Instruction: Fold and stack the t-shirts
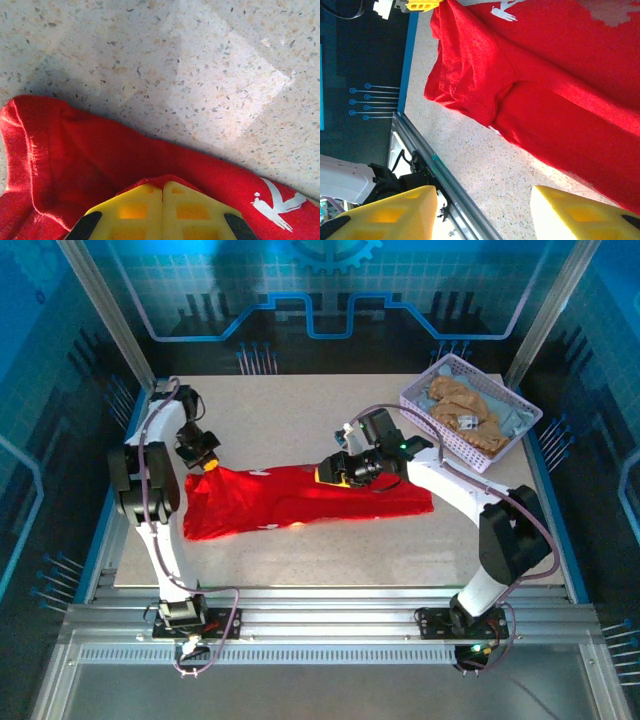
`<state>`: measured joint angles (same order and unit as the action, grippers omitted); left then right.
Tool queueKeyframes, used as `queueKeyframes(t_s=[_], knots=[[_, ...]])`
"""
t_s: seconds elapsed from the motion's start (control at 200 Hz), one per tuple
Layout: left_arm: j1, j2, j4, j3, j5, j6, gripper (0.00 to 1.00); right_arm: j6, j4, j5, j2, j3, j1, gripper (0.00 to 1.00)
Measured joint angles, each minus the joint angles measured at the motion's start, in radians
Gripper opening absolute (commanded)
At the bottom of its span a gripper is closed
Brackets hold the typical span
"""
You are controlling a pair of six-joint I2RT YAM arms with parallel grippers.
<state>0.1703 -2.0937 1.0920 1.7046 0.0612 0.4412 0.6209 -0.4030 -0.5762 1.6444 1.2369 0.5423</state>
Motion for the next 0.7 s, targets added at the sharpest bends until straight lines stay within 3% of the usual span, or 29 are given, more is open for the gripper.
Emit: queueKeyframes(t_s=[0.075, 0.15, 0.22, 0.48, 0.7], knots=[[0.0, -0.016, 0.005, 0.009, -0.006, -0.005, 0.01, 0.0, 0.0, 0.0, 0.0, 0.0, 0.0, 0.54], [0.0, -0.026, 0.011, 0.009, -0.022, -0.012, 0.23, 0.0, -0.002, 0.007, 0.001, 0.0, 0.0, 0.53], [0.0, -0.026, 0.013, 0.005, -0.053, -0.016, 0.34, 0.0, -0.007, 0.02, 0.002, 0.0, -0.002, 0.53], [0.0, 0.04, 0.005, -0.084, -0.171, -0.013, 0.34, 0.003, -0.025, 0.064, 0.002, 0.0, -0.033, 0.53], [0.006, 0.104, -0.029, -0.117, -0.185, 0.005, 0.34, 0.003, -0.032, 0.072, 0.002, 0.0, -0.042, 0.53]])
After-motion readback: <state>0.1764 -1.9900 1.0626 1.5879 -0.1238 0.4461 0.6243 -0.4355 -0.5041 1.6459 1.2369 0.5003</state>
